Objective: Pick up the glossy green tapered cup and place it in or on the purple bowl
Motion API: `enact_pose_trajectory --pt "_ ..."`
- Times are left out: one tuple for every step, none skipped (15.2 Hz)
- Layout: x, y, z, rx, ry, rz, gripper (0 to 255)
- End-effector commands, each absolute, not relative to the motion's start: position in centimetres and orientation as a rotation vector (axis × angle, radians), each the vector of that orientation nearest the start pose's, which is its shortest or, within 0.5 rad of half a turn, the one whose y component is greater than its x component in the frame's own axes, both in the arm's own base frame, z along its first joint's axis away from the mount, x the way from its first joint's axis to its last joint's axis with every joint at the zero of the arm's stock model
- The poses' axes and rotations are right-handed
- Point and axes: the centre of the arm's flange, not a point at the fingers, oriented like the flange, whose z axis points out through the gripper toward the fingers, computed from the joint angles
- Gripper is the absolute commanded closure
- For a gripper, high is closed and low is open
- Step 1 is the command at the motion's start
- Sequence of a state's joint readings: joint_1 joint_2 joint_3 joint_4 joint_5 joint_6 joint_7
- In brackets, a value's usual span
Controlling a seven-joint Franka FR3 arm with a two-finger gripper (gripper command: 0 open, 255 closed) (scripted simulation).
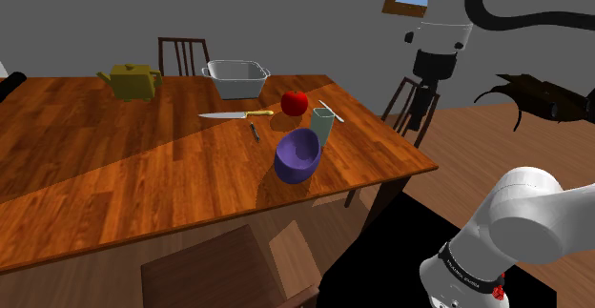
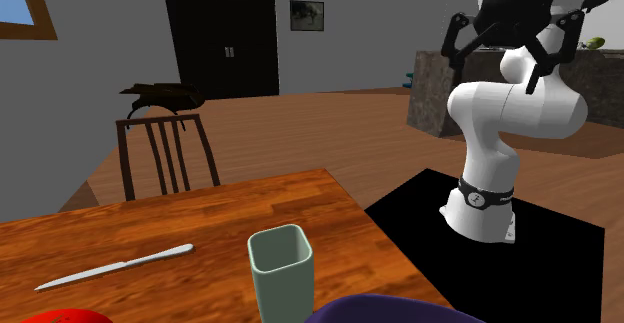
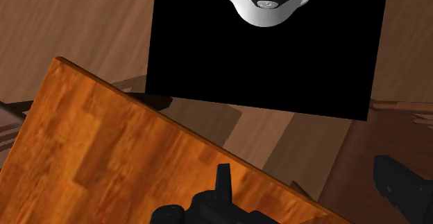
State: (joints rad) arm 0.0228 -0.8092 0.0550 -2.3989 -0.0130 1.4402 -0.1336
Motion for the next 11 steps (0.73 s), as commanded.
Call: enact_pose_trajectory --pt "28.4 2.5 56.7 -3.165 -0.303 0.242 0" --pt "29.5 2.3 56.1 -3.164 -0.302 0.238 0" --pt "30.6 2.0 55.5 -3.163 -0.301 0.234 0" --pt "31.8 1.8 54.9 -3.163 -0.301 0.23 0" --pt "32.9 1.5 54.4 -3.162 -0.3 0.227 0" --pt "34.0 1.3 53.8 -3.161 -0.299 0.223 0" --pt "35.2 1.0 53.2 -3.16 -0.299 0.219 0" --pt "36.3 0.8 52.7 -3.159 -0.298 0.215 0" --pt "37.4 0.5 52.1 -3.159 -0.297 0.211 0" --pt "38.6 0.3 51.5 -3.158 -0.296 0.207 0" --pt "39.7 0.0 51.0 -3.157 -0.296 0.203 0"
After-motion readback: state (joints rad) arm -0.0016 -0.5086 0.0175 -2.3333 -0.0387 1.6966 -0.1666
